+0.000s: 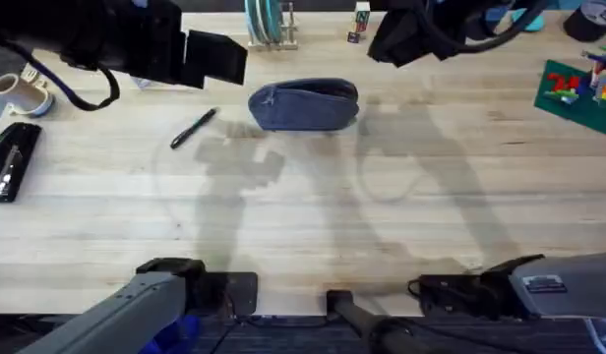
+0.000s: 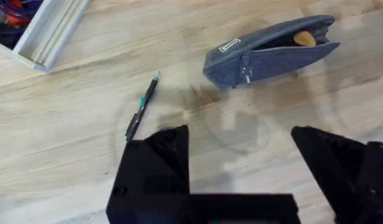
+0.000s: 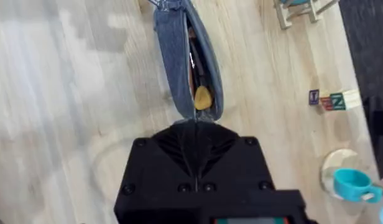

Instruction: Unzip the bag, pick up the pens from the table one at a time and place them inside, then zip the bag closed.

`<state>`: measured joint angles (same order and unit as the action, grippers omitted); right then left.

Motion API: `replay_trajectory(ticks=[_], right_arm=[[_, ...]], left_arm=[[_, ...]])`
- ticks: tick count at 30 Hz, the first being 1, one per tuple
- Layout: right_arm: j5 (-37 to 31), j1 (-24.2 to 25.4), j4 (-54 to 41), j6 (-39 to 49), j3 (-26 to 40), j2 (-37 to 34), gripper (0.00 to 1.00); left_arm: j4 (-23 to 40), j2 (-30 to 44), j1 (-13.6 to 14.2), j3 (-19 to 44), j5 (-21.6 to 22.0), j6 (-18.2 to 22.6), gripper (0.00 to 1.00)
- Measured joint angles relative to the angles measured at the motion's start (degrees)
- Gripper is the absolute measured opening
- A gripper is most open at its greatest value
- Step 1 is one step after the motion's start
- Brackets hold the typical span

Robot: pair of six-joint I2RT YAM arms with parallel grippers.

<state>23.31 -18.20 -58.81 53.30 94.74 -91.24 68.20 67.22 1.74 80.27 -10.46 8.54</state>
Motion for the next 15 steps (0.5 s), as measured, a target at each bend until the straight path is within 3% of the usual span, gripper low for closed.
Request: replay_trajectory(ticks=[5, 15], right_arm=[[0.0, 0.0, 0.0, 6.0, 0.0, 0.0, 0.028], [0.0, 0.0, 0.3, 8.5, 0.0, -3.9, 0.028]], left_arm=[[0.0, 0.0, 0.0, 0.0, 0.0, 0.0, 0.995], [0.0, 0.0, 0.0, 0.0, 0.0, 0.0, 0.995]])
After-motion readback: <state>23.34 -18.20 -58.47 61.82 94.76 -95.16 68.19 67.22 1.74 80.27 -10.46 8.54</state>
